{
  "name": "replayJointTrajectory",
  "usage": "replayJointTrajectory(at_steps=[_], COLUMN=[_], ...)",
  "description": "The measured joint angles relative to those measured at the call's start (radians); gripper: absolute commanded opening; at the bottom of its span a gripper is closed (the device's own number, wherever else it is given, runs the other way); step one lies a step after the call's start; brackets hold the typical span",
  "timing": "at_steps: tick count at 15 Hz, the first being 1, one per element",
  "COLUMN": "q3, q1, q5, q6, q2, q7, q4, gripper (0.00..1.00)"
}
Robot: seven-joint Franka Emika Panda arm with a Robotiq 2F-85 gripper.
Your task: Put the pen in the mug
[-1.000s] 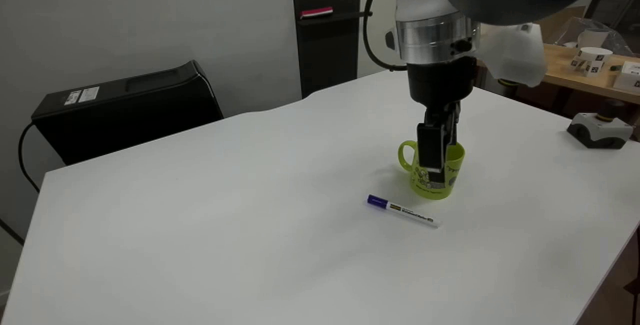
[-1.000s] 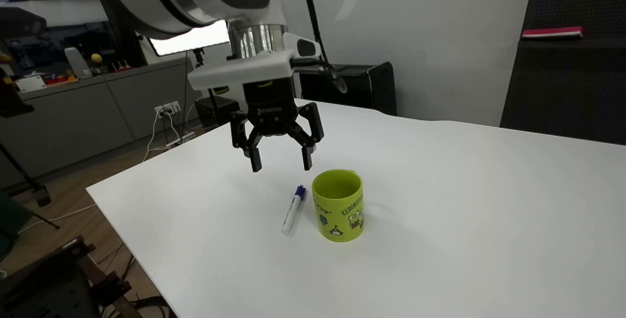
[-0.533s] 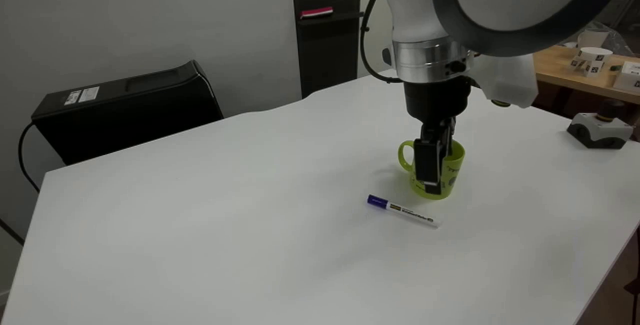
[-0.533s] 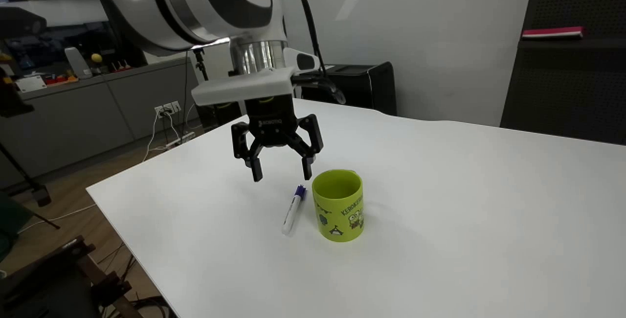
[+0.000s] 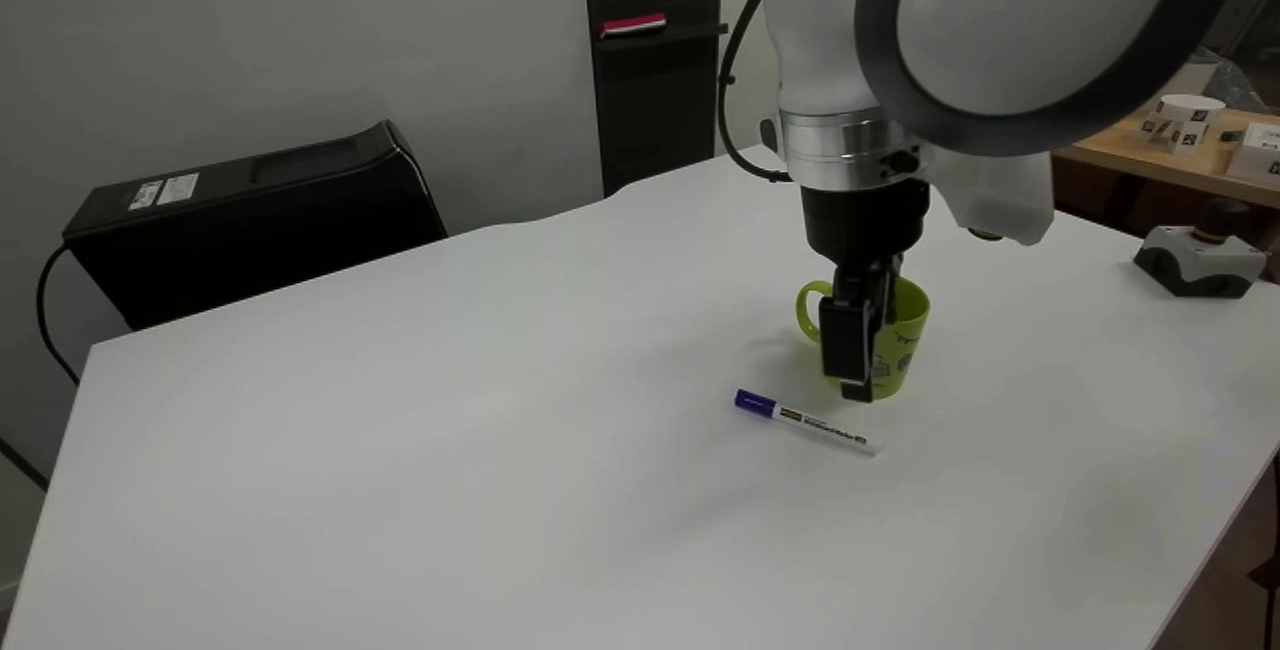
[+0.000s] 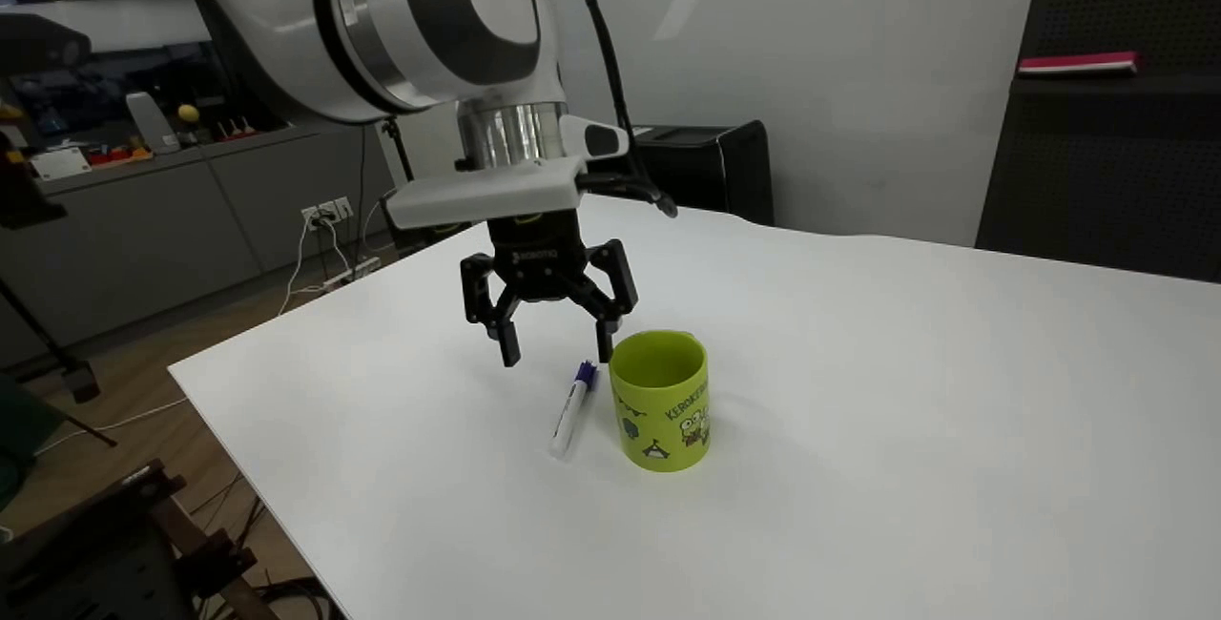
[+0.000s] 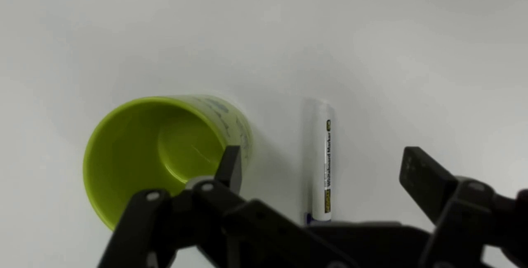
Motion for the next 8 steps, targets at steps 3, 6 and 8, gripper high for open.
replayJointTrajectory(at_steps=[3, 6, 8], q3=[-0.004, -0.008, -0.009], q1=[-0.002, -0.002, -0.002], q5=[0.0, 0.001, 0.008], q6=[0.002, 0.002, 0.0], q2=[0.008, 0.016, 0.017], q7=[0.0, 0.0, 0.0], q4=[0.008, 0.016, 0.019], gripper=[1.0, 1.0, 1.0])
